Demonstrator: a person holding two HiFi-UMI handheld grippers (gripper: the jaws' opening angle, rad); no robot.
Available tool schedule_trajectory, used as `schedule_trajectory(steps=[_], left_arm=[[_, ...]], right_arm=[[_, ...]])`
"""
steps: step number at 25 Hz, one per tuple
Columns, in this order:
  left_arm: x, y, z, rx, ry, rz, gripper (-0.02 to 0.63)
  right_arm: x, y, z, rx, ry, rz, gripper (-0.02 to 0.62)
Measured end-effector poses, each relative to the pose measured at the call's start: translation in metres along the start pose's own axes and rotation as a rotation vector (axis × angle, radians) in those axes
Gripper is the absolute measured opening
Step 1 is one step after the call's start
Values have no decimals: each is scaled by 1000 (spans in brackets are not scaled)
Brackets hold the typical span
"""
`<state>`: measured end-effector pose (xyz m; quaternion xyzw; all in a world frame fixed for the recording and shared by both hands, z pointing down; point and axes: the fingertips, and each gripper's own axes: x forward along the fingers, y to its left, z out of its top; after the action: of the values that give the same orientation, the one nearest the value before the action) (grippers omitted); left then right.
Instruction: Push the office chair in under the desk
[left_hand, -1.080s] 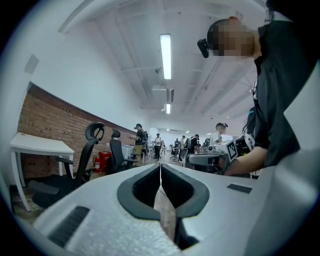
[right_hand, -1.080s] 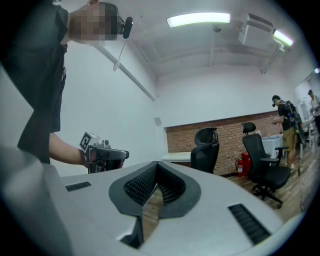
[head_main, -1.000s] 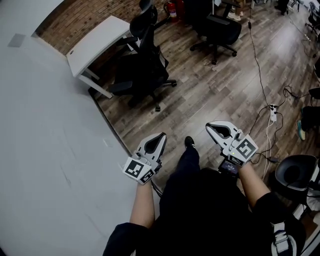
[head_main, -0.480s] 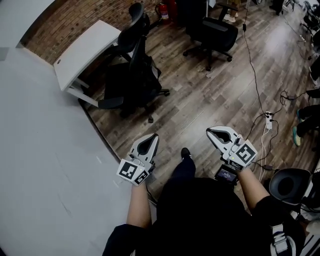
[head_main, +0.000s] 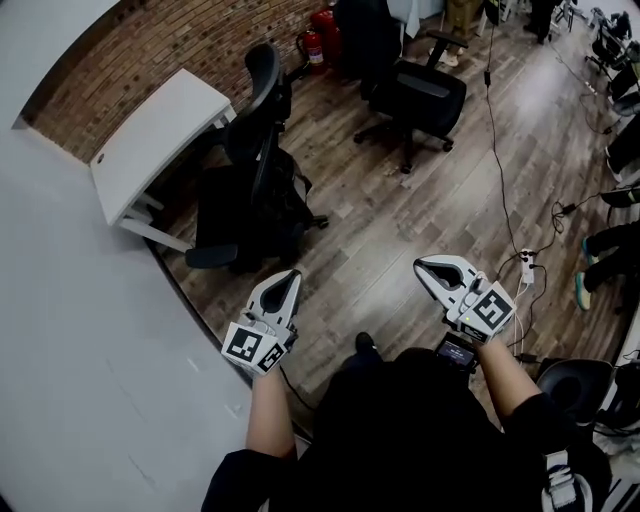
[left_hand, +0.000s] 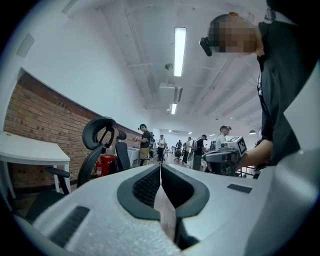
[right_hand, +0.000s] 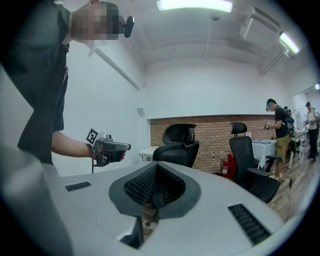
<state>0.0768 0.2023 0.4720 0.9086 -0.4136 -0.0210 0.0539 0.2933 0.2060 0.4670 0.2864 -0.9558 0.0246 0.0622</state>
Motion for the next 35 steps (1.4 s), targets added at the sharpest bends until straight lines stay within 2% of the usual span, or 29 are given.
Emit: schedule_trajectory(steps=[5,9,14,22,26,30,35], left_arm=[[35,18,11,40,15,-18,15],[52,42,17,70,41,34,17],[79,72,23,84,74,158,15],[139,97,35,73,115,394,17],[161,106,47,94,140,495,17],[166,116,61,90,132,607,17],[162,134,66,52,150,670,17]], right_arm=[[18,-29,1,5,4,7,6],[43,-60,1,19,-17,46,6],[77,-114,-1,21,-47,141,6],[107,-224,22,-2,-84,285,6],[122,-270,35,-14,-99,357,6],[137,-295,29,-5,-93,431,6],[163,-304,8,39,-68,502,6]])
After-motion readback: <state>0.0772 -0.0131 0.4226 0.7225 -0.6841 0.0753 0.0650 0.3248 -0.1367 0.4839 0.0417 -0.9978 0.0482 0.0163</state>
